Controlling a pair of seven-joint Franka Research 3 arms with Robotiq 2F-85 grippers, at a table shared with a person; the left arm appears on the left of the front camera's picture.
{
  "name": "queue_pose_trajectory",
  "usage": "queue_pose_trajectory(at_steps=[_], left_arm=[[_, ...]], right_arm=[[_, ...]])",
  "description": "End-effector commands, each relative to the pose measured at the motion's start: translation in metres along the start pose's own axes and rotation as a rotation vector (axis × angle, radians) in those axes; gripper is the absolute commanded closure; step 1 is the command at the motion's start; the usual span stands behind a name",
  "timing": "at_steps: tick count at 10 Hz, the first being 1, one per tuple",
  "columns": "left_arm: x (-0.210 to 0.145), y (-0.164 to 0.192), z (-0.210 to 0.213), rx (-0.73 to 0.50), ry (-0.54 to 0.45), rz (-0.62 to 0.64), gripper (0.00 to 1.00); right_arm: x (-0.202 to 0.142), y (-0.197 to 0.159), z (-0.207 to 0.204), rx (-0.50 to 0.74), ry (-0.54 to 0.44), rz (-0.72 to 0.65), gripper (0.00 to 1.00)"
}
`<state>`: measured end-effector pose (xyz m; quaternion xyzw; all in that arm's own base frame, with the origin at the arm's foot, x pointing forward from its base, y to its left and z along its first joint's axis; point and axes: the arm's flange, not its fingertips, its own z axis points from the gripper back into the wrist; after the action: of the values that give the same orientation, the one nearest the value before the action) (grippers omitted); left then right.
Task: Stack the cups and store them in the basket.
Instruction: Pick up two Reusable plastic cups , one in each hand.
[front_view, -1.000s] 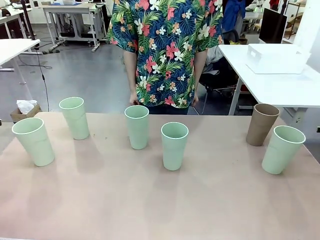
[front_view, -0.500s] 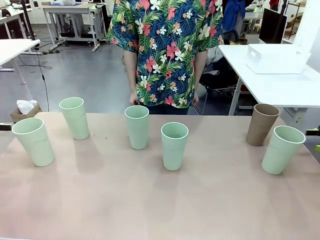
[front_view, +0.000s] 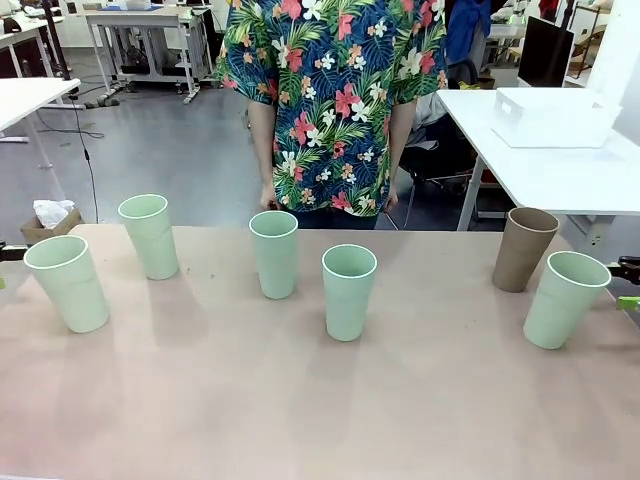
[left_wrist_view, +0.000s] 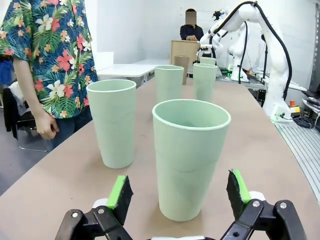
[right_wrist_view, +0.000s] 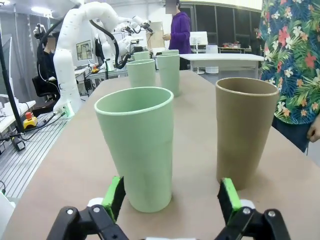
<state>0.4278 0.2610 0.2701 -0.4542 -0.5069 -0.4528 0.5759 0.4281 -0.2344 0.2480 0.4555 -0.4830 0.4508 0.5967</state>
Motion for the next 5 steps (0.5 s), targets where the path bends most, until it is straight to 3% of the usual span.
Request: queue_pose_trajectory(at_steps=[1, 5], left_arm=[[-0.002, 0.002, -0.003, -0.001, -0.055, -0.026, 0.00], [-0.007, 0.002, -0.007, 0.002, -0.070, -0.039, 0.00]], right_arm=[[-0.005, 0.004, -0.010, 0.004, -0.027, 0.039, 0.00], [-0.013, 0.007, -0.029, 0.004, -0.038, 0.029, 0.00]])
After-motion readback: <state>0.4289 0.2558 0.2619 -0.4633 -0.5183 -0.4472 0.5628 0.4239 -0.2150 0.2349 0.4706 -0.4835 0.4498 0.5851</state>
